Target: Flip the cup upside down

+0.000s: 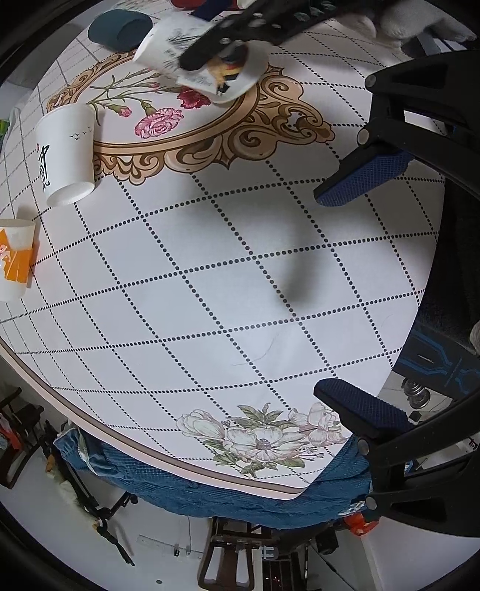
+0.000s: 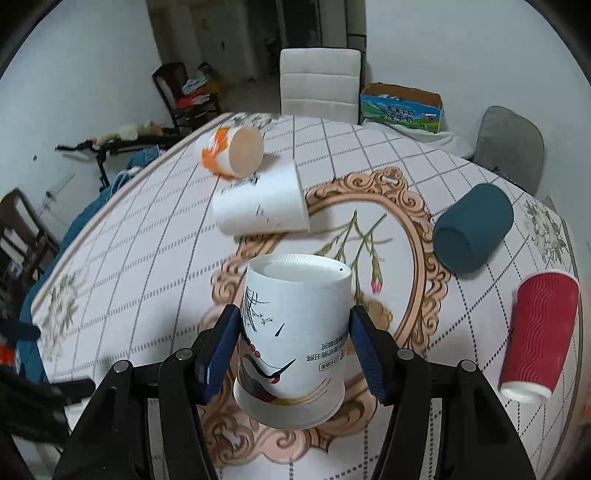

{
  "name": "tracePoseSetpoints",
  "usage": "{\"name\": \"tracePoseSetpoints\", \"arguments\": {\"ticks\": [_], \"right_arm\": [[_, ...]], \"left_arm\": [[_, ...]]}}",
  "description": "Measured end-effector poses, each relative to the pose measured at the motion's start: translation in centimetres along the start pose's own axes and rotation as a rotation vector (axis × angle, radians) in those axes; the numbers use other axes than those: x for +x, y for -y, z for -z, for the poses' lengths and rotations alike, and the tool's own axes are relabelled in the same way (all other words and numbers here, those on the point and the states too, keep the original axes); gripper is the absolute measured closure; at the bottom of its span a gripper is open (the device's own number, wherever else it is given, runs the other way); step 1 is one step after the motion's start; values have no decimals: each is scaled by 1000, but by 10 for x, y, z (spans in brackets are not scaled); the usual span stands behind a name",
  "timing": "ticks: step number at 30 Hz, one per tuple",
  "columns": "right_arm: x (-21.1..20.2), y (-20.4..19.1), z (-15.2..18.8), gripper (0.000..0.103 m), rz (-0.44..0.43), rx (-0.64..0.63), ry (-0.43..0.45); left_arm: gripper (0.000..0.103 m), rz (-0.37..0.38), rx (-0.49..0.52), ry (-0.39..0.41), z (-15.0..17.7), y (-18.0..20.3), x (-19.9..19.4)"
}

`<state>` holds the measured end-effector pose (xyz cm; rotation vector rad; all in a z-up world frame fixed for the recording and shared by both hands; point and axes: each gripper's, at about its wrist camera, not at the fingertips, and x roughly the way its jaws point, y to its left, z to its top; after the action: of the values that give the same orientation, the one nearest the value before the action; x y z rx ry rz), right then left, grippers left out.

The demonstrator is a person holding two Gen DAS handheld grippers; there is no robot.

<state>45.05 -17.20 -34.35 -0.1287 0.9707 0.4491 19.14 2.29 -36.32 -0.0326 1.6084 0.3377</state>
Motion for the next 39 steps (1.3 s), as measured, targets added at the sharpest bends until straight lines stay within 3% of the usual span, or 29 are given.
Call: {"name": "tracePoseSetpoints", "arguments": {"ticks": [6,11,14,16,21,27,31,39], "right_arm": [[-7,-3,15,39,-2,-55,3],[-10,-2,23,38,-20,-55,-53],[-11,-3,23,28,-27,-51,-86],[-17,-4,22,16,-27,-39,-104],[-47,1,23,7,-13,35,-157],[-118,12,28,6,155,174,-131],[-163,12,31,6,244,270,-106],[-251,-27,39,6,336,319,-37]], "left_arm": [[7,-5,-10,2,4,6,-4],[8,-6,-22,20,8,11,-10],[8,-5,-22,41,8,13,-17],[8,-3,-18,68,9,13,-24],[8,30,17,148,16,11,-51],[7,60,86,269,34,8,-93],[1,101,130,331,49,2,-120],[1,161,200,446,93,-17,-173]]}}
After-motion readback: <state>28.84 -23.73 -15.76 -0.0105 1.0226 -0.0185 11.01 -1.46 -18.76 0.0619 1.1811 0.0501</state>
